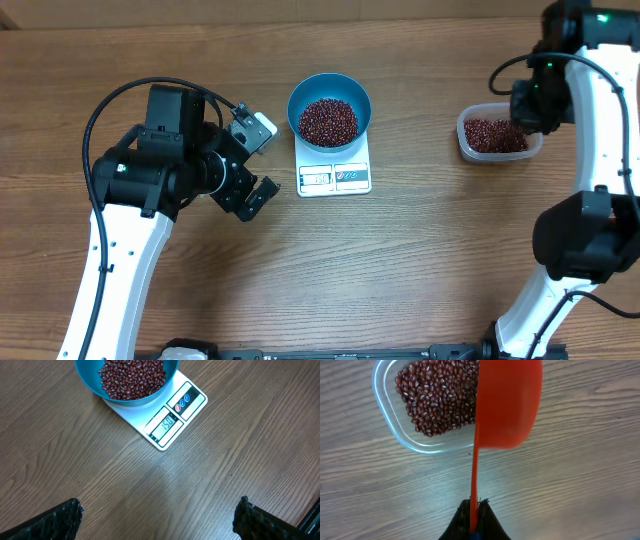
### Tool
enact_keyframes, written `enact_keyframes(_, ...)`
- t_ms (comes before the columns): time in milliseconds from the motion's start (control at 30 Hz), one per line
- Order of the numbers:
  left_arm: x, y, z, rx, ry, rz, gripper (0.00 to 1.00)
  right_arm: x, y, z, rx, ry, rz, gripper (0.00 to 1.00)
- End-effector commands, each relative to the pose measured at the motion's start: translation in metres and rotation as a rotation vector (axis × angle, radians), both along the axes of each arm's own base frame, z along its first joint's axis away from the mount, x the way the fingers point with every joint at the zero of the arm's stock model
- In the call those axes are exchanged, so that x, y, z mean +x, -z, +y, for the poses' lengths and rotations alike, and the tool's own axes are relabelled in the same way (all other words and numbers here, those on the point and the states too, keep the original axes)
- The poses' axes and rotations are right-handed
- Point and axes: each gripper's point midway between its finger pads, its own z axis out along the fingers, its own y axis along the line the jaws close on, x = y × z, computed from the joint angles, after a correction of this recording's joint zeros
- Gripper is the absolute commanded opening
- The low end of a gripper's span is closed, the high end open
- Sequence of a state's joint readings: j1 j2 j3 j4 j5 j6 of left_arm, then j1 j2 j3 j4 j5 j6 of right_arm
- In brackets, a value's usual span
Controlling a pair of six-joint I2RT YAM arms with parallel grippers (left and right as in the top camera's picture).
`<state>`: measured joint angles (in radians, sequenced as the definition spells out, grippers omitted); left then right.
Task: Scoop item into bowl and weigh 150g on scale
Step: 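Carry the empty red scoop right over the bean tub, then lower the red scoop onto the table in front of the tub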
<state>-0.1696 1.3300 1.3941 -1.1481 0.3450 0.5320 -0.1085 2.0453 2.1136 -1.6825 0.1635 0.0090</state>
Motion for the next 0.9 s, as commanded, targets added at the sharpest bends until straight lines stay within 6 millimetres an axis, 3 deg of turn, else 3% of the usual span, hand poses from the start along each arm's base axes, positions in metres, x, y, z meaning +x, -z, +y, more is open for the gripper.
enact_keyframes(0, 0.002, -0.004, -0.003, -0.005, 0.026, -0.016, 1.00, 0.000, -0.023, 0.002, -0.096, -0.011, -0.052, 0.04)
enact_keyframes(167, 0.002, -0.004, -0.003, -0.005, 0.026, -0.016, 0.99, 0.001, -0.029, 0.008, -0.171, -0.025, -0.064, 0.04)
enact_keyframes(400, 0.002, -0.004, -0.003, -0.005, 0.026, -0.016, 1.00, -0.007, -0.065, 0.014, -0.220, -0.038, -0.161, 0.04)
enact_keyframes(467, 0.002, -0.004, -0.003, -0.005, 0.026, -0.016, 1.00, -0.012, -0.076, 0.018, -0.193, -0.016, -0.204, 0.04)
enact_keyframes(567, 0.002, -0.004, -0.003, -0.005, 0.026, -0.016, 1.00, -0.022, -0.094, 0.039, -0.060, -0.026, -0.271, 0.04)
enact_keyframes(700, 0.002, -0.004, -0.003, -0.005, 0.026, -0.016, 1.00, -0.045, -0.132, 0.062, 0.114, -0.036, -0.400, 0.03)
enact_keyframes(733, 0.002, -0.004, -0.003, -0.005, 0.026, -0.016, 1.00, -0.058, -0.150, 0.067, 0.171, -0.036, -0.457, 0.04)
enact_keyframes(867, 0.002, -0.004, -0.003, -0.005, 0.026, -0.016, 1.00, -0.098, -0.181, 0.077, 0.311, -0.026, -0.569, 0.04)
